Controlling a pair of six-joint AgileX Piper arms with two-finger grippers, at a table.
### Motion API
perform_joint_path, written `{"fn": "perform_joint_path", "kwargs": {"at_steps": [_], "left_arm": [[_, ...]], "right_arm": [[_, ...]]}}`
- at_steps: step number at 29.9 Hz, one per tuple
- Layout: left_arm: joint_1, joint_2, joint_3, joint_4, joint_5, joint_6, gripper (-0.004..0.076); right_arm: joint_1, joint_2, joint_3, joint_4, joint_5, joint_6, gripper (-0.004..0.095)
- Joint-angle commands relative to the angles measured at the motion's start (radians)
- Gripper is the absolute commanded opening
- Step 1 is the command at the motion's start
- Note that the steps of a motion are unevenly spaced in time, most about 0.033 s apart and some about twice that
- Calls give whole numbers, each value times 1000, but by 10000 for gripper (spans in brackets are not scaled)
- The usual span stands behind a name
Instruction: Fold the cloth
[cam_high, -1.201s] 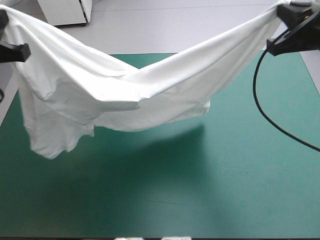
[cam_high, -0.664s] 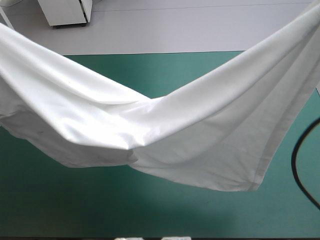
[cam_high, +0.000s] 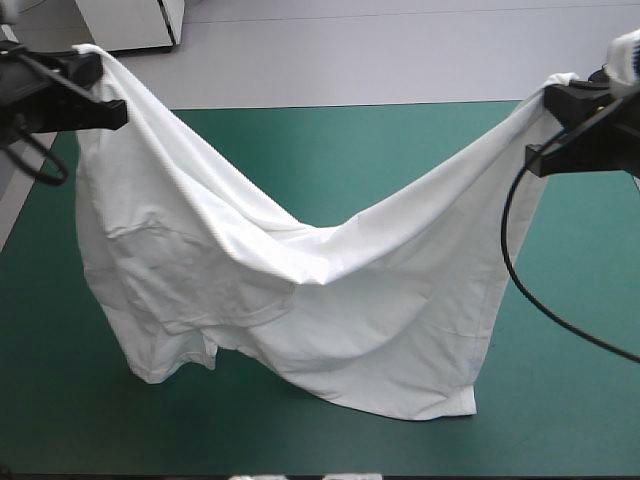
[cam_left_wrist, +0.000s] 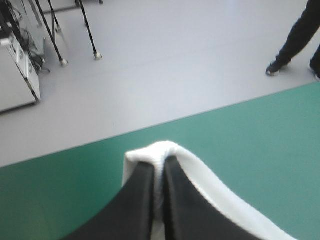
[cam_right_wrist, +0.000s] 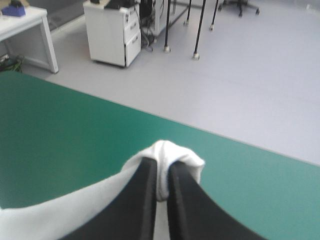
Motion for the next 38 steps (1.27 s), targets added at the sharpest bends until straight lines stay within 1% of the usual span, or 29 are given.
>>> {"fn": "perform_joint_path", "kwargs": {"at_steps": [1,6,13,18,20,25,28,32,35,38], "left_arm": [[-1,91,-14,-16,-68,-9,-9],[-1,251,-14,-16,-57,-9,-9],[-1,427,-14,-18,-105,-3,-9],[-1,538,-14,-18,-203,15,-9],[-1,576,-14,-16,-240,15,-9],[-1,669,-20,-11,-274,23,-9],[-1,701,-20,-11,-308,26,-9],[-1,728,-26,-11,-381,45,-9],[-1,748,-30,-9,-455,45,-9],[-1,767,-30,-9,-471,45,-9]], "right_arm": [[0,67,37,-12,-82,3,-13],[0,195,78,-34,-84,-1,-13],[-1,385,75,-38,-121,-29,-13],[-1,498,75,-41,-156,-72,-13],[-1,540,75,-64,-180,-72,-13],[-1,636,75,-117,-198,-72,-13],[-1,664,73,-129,-244,-72,-13],[-1,703,40,-137,-292,-72,-13],[-1,744,1,-137,-301,-72,-13],[-1,778,-23,-135,-297,-71,-13]]}}
